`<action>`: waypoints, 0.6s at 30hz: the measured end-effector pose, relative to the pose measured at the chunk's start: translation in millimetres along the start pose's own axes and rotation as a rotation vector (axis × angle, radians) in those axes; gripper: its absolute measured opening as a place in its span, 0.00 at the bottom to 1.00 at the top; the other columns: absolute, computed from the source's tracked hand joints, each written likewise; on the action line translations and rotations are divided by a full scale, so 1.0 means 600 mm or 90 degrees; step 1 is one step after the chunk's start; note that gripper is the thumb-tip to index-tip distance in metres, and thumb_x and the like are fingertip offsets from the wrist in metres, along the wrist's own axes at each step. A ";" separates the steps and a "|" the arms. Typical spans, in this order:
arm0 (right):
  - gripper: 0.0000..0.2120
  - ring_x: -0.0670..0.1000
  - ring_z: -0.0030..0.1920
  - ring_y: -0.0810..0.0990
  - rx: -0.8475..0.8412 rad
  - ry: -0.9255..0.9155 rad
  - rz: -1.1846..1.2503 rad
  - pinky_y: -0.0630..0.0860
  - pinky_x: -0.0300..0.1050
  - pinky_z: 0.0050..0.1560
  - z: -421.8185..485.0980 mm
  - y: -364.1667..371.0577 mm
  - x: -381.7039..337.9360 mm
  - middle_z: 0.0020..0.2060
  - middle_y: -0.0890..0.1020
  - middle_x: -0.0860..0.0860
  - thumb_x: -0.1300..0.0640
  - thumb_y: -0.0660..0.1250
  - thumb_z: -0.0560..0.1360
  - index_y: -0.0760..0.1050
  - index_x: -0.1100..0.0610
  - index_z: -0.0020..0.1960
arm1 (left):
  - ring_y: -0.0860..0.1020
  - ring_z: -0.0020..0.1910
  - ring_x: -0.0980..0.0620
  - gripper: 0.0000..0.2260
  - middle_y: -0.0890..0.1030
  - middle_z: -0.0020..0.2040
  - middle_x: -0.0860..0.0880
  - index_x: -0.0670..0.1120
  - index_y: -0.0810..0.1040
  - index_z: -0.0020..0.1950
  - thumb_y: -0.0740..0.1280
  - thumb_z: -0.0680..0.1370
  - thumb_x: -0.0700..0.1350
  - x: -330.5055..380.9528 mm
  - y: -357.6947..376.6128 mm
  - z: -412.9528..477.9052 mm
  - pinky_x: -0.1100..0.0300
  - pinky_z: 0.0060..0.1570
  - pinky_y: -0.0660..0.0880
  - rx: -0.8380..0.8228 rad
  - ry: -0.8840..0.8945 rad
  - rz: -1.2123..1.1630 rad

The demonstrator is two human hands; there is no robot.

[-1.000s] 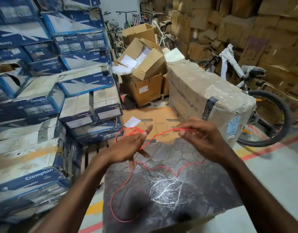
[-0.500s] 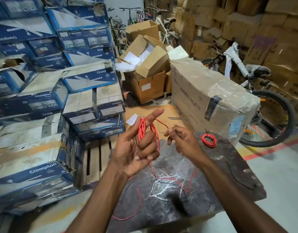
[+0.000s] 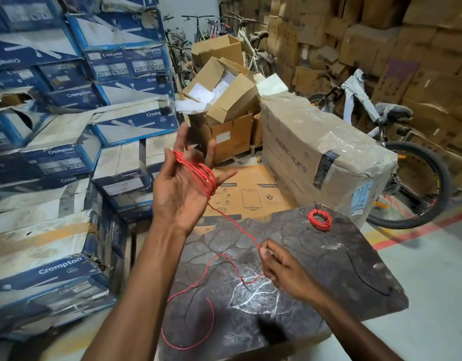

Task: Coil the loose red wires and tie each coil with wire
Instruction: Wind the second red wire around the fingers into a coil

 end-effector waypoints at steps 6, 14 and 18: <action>0.17 0.52 0.33 0.67 -0.031 -0.103 -0.249 0.67 0.55 0.36 -0.043 -0.030 -0.043 0.32 0.69 0.51 0.40 0.59 0.84 0.72 0.52 0.47 | 0.60 0.79 0.39 0.18 0.57 0.82 0.47 0.75 0.64 0.72 0.50 0.83 0.66 0.025 -0.004 0.021 0.34 0.65 0.72 0.094 0.007 0.470; 0.07 0.50 0.29 0.72 0.123 -0.298 -0.290 0.67 0.44 0.29 -0.018 -0.107 -0.197 0.33 0.79 0.47 0.52 0.68 0.81 0.84 0.52 0.52 | 0.76 0.68 0.45 0.23 0.79 0.68 0.43 0.66 0.44 0.80 0.46 0.86 0.58 -0.034 -0.070 -0.017 0.59 0.63 0.68 -0.222 -0.115 1.324; 0.02 0.48 0.38 0.82 0.178 -0.323 -0.248 0.76 0.40 0.39 0.010 -0.135 -0.231 0.41 0.85 0.50 0.57 0.72 0.77 0.83 0.54 0.49 | 0.81 0.44 0.61 0.22 0.87 0.47 0.54 0.66 0.48 0.81 0.43 0.85 0.60 -0.048 -0.058 -0.051 0.55 0.60 0.72 -0.289 -0.084 1.360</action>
Point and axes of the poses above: each hand's wrist, its own z-axis towards the middle knuckle, its own y-axis out of the palm, x = y × z, the point moved 1 cm from there along z, towards the middle knuckle
